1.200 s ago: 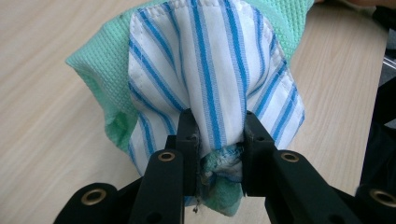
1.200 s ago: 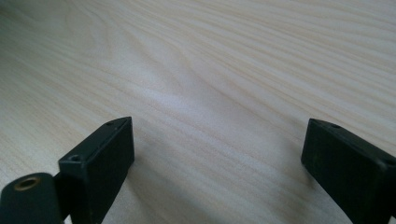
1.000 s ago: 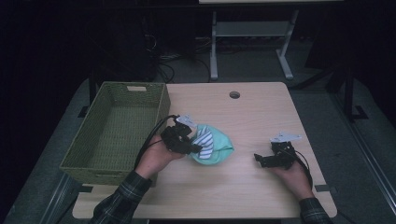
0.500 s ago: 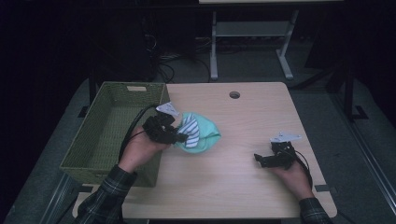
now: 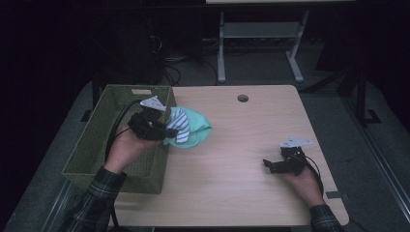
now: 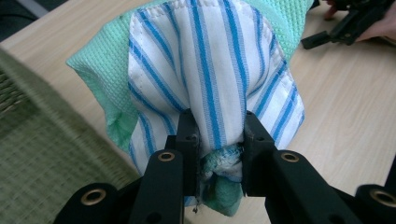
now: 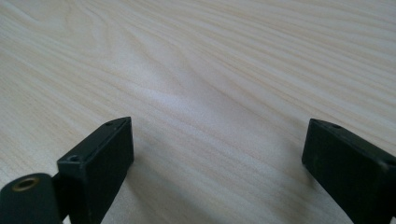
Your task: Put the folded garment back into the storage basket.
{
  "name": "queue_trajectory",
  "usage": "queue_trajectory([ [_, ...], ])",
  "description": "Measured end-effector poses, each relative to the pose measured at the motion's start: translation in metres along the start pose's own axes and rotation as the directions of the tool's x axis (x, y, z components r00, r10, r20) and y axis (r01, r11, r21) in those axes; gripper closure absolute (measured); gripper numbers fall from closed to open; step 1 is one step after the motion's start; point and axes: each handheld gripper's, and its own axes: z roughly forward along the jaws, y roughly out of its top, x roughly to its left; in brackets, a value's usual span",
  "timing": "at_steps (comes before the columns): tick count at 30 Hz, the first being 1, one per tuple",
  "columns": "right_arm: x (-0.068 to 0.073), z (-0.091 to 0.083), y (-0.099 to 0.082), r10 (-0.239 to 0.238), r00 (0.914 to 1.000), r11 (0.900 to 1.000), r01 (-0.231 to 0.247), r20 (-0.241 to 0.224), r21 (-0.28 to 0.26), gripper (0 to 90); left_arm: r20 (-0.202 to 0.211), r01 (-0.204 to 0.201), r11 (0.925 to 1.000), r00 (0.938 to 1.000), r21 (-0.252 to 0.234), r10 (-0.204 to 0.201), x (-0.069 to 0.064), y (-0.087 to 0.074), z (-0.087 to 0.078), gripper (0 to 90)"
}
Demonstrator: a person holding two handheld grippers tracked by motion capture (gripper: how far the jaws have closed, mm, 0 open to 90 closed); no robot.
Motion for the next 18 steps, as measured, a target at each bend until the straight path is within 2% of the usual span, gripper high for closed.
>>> queue_trajectory([
  [9,0.000,0.000,0.000,0.000,1.0000,1.0000,0.000,0.000,0.000,8.3,-0.057,0.050,0.9988,0.9971,-0.005,-0.050,0.022,-0.014,-0.021,72.7],
  [14,0.000,0.000,0.000,0.000,1.0000,1.0000,0.000,0.000,0.000,8.4,-0.096,0.084,0.9964,0.9917,-0.008,-0.085,0.034,-0.023,-0.031,72.7],
  [18,0.000,0.000,0.000,0.000,1.0000,1.0000,0.000,0.000,0.000,8.3,-0.132,0.111,0.9938,0.9850,-0.008,-0.111,0.045,-0.032,-0.039,72.7],
])
